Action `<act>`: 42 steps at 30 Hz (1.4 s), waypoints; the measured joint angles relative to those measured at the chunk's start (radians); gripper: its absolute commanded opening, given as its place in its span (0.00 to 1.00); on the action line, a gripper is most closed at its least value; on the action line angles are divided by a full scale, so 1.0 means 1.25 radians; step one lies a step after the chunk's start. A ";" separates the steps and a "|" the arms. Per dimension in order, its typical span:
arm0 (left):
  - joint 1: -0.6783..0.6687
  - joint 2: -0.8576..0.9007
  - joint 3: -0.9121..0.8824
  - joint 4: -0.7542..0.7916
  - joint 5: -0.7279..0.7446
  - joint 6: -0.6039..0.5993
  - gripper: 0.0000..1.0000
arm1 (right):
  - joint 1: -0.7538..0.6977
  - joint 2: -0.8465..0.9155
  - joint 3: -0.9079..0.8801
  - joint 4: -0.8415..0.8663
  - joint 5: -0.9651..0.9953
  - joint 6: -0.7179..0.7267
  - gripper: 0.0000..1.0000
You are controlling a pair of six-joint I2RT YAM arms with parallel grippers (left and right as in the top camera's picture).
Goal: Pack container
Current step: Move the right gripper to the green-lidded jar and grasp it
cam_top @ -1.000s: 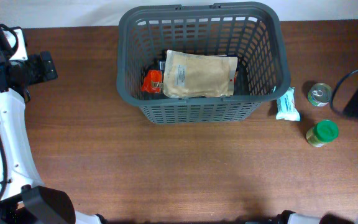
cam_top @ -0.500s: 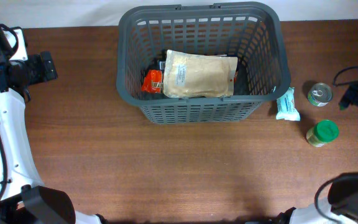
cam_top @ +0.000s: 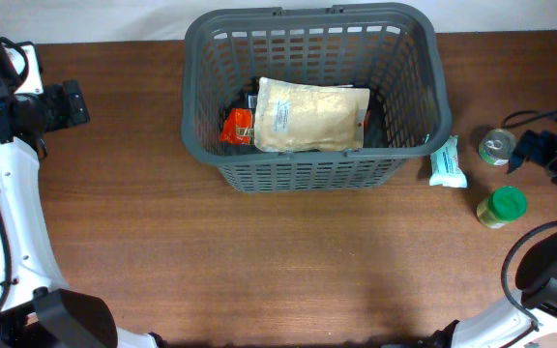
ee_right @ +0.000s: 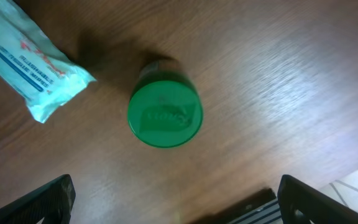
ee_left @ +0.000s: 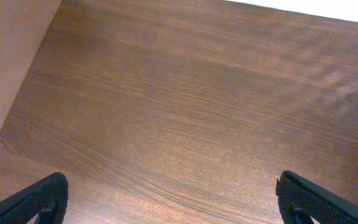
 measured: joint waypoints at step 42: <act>0.000 0.000 0.000 0.000 0.000 0.000 0.99 | 0.000 0.005 -0.320 0.312 -0.032 0.019 0.91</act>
